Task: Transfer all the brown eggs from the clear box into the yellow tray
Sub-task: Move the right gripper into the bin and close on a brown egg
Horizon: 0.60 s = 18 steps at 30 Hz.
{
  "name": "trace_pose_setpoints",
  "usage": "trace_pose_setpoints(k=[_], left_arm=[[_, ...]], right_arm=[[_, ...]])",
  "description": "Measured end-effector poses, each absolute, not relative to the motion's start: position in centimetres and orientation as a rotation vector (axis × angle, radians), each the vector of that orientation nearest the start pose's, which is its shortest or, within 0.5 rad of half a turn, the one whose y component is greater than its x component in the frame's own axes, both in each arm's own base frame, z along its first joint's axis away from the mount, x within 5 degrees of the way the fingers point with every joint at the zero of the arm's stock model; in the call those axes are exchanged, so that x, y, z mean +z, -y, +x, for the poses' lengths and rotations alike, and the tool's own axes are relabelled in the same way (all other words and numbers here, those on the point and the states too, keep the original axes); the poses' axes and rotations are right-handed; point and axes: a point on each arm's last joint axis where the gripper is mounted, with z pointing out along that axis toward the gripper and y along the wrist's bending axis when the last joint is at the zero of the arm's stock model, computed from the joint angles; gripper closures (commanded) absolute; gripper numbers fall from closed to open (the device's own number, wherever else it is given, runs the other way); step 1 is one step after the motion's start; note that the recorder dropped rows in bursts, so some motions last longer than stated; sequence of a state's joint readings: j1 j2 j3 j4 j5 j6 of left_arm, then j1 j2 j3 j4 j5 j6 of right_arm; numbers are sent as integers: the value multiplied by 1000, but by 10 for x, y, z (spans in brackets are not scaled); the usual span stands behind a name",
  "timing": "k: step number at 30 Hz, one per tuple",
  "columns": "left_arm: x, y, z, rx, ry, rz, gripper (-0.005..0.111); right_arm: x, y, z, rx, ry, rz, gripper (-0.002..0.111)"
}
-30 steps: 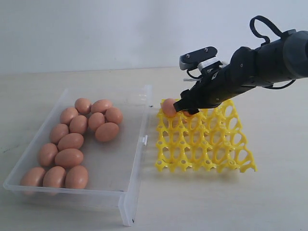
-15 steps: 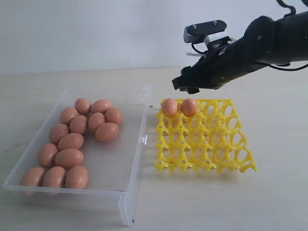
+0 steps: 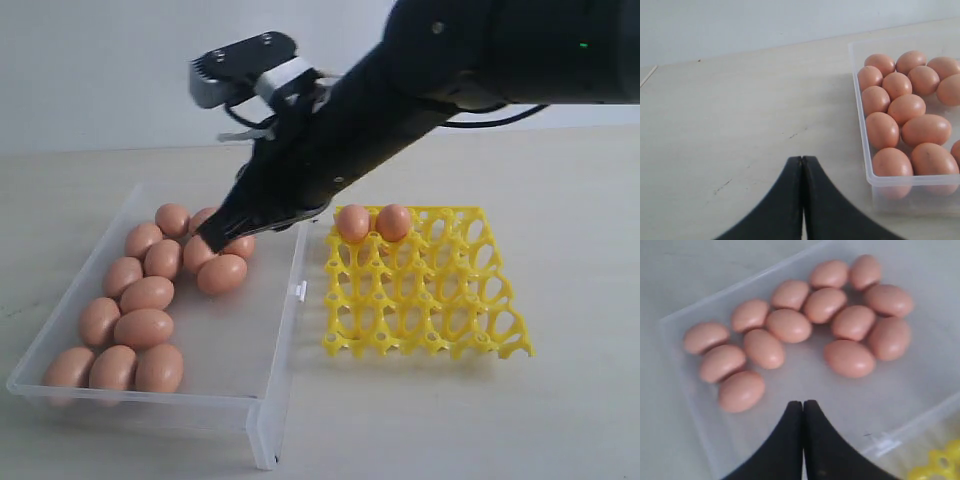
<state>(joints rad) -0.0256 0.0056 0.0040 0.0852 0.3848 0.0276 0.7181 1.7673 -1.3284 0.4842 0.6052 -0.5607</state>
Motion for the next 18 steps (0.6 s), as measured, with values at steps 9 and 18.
trace_pose_setpoints(k=[9, 18], left_arm=[[177, -2, 53, 86, -1875, 102, 107], [177, -2, 53, 86, -1875, 102, 107]], right_arm=[[244, -347, 284, 671, -2481, -1374, 67], [197, -384, 306, 654, -2706, -1186, 58]])
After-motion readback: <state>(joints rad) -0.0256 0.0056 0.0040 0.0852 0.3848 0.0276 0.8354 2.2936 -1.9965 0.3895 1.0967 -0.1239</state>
